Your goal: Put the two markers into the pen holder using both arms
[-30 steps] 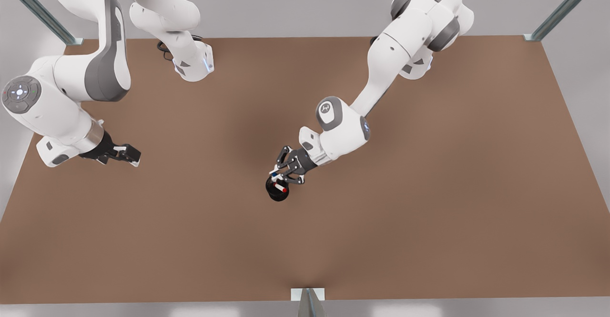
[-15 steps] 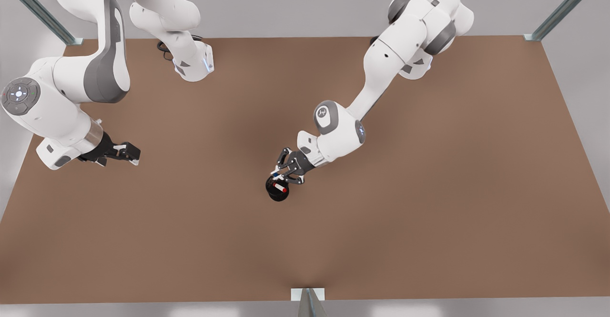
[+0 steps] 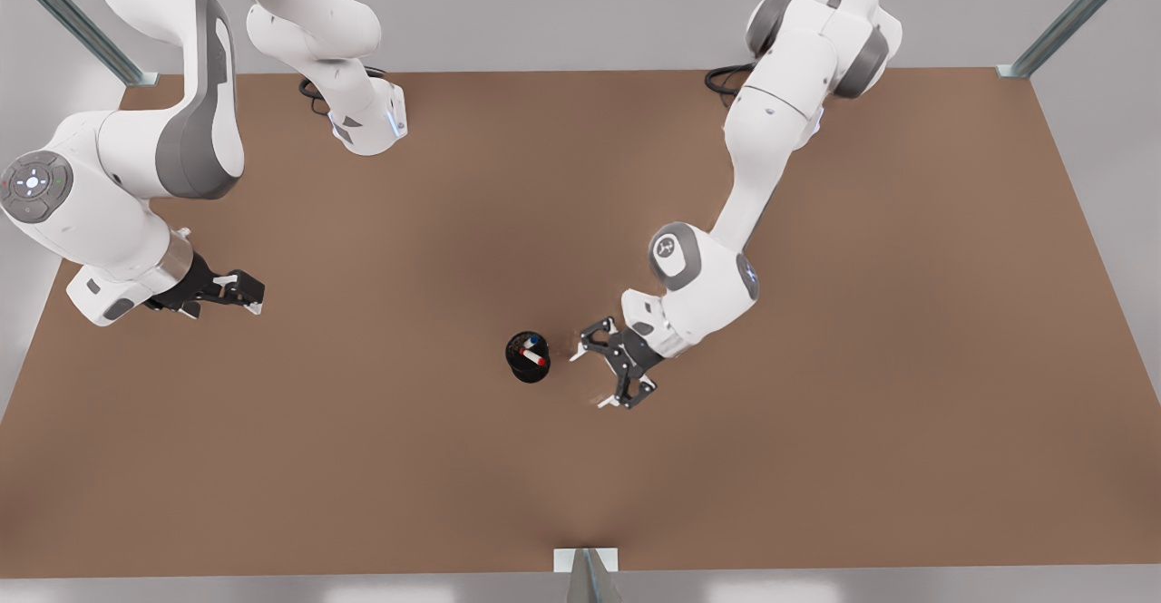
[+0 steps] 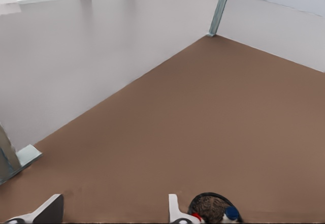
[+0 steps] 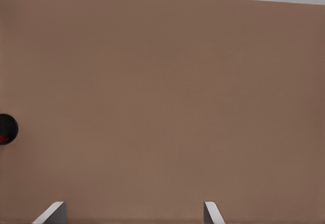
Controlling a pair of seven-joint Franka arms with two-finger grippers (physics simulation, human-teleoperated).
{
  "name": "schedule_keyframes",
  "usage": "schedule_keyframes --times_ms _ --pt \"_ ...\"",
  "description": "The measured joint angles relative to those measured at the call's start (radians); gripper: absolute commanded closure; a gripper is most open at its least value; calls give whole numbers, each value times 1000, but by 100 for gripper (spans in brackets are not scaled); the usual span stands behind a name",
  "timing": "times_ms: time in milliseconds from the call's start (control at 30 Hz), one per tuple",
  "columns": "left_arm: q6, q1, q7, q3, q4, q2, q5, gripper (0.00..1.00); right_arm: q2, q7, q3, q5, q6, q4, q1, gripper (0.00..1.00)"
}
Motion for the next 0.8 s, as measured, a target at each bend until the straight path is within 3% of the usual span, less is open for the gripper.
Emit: schedule_keyframes --times_ms 133,267,300,367,433,533,800 --pt "-329 -1 -190 323 53 -103 330 0 0 -7 2 -1 0 2 1 0" --pt "-650 0 -376 524 62 -279 559 0 0 -9 4 -1 -4 15 10 0" --pt "-713 52 -418 465 56 -343 625 0 0 -10 5 -1 -5 16 11 0" --pt "-815 304 -497 150 42 -445 782 0 0 -11 5 -1 -6 17 11 0" --pt "-885 408 -570 16 8 -496 881 0 0 -11 6 -1 -7 22 11 0" --pt "-956 448 -669 -38 1 -501 952 0 -1 -12 6 -3 -12 36 11 0" --pt "-1035 448 -900 -46 28 -458 1002 0 -3 -1 8 -4 -31 38 5 0"
